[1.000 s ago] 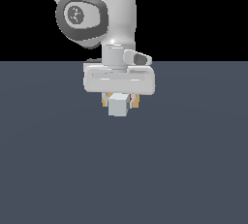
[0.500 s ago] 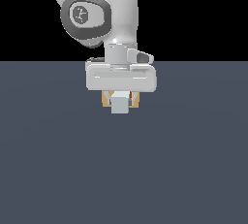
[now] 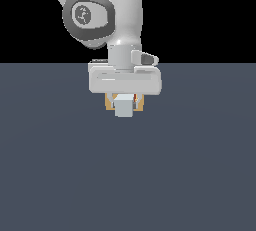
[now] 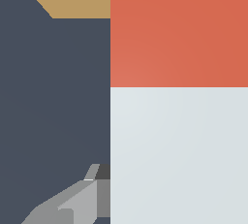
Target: Insert the peg into the horizontal hole in a box.
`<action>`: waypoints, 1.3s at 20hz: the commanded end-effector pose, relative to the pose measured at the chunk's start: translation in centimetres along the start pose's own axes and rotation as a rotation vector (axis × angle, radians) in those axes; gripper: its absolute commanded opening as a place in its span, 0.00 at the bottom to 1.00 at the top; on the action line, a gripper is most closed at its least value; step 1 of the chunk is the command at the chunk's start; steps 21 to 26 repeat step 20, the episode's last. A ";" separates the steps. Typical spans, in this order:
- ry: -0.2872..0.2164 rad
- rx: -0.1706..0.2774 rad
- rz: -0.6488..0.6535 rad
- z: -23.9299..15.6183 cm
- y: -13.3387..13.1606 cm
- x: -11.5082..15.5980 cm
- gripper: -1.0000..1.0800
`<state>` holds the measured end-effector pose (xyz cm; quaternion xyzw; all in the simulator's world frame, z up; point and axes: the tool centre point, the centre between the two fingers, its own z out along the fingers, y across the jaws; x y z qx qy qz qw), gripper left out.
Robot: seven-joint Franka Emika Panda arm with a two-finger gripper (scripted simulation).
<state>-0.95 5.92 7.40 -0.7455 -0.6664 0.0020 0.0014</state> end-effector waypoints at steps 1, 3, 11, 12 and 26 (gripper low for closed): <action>0.001 -0.004 -0.001 -0.2 0.1 0.6 0.00; 0.001 -0.004 -0.001 -0.2 0.1 1.4 0.00; 0.002 -0.007 -0.001 -0.4 0.1 7.1 0.00; 0.002 -0.007 -0.001 -0.4 0.1 7.6 0.00; 0.002 -0.008 -0.001 -0.4 0.2 8.9 0.00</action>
